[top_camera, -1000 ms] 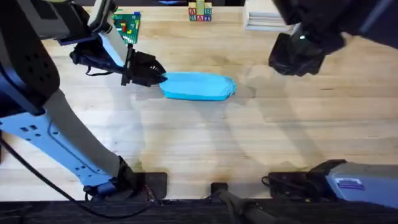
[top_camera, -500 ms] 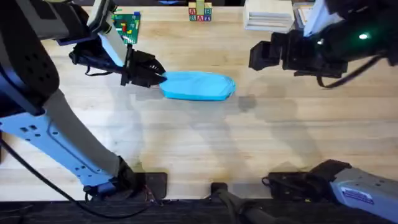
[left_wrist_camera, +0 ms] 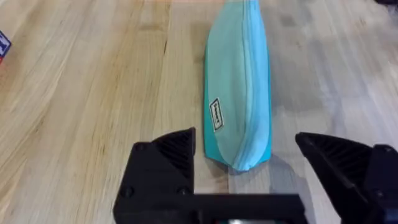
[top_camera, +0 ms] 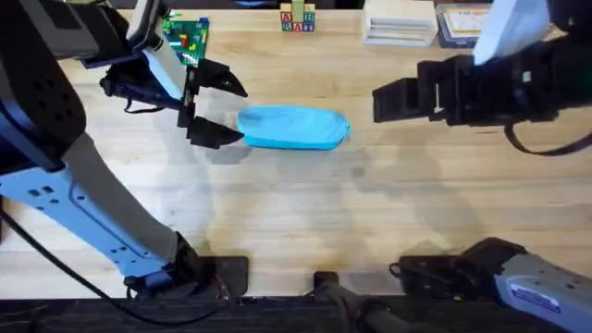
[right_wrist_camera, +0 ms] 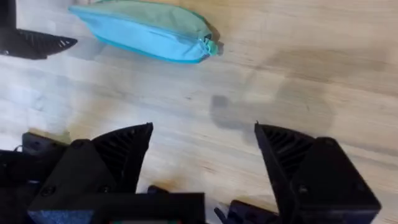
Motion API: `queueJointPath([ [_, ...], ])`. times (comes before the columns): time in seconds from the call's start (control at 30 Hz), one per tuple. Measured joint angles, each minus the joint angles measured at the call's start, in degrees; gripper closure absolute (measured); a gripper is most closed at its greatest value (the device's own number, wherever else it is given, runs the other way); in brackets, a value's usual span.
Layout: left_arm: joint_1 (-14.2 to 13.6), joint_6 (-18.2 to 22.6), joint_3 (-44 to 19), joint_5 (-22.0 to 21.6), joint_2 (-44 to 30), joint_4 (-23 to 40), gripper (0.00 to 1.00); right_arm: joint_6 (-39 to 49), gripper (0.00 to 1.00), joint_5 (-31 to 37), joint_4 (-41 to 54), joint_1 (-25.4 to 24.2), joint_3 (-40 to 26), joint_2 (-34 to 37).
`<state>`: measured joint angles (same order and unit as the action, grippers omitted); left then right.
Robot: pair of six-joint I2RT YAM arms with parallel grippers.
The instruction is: Unzip the bag, pick up the pens from the table one at a time and place them inside, then zip the bag closed.
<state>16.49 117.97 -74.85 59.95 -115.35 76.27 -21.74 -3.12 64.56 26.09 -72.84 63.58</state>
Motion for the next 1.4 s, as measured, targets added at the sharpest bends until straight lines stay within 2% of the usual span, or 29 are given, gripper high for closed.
queueJointPath([
  [0.57, 0.00, 0.00, 0.00, 0.00, 0.00, -1.03, 0.008, 1.69, 0.004, -0.84, 0.80, 0.00, 0.00, -0.47],
  [0.8, 0.72, -0.36, 0.00, 0.02, 0.00, 4.29, 0.006, 1.69, 0.004, -0.84, 0.80, 0.00, 0.00, -0.47],
  [1.0, 2.34, -5.61, -0.36, 0.00, 0.00, 4.50, 0.004, 1.69, 0.004, -0.84, 0.80, 0.00, 0.00, -0.47],
  [1.2, 2.89, -9.01, -0.74, -0.17, 0.03, 4.51, 0.002, 1.71, 0.004, -0.84, 0.80, 0.00, 0.00, -0.47],
  [1.4, 2.89, -13.70, -0.74, -2.81, 4.27, 4.53, 0.001, 1.87, 0.004, -0.84, 0.80, 0.00, 0.00, -0.47],
])
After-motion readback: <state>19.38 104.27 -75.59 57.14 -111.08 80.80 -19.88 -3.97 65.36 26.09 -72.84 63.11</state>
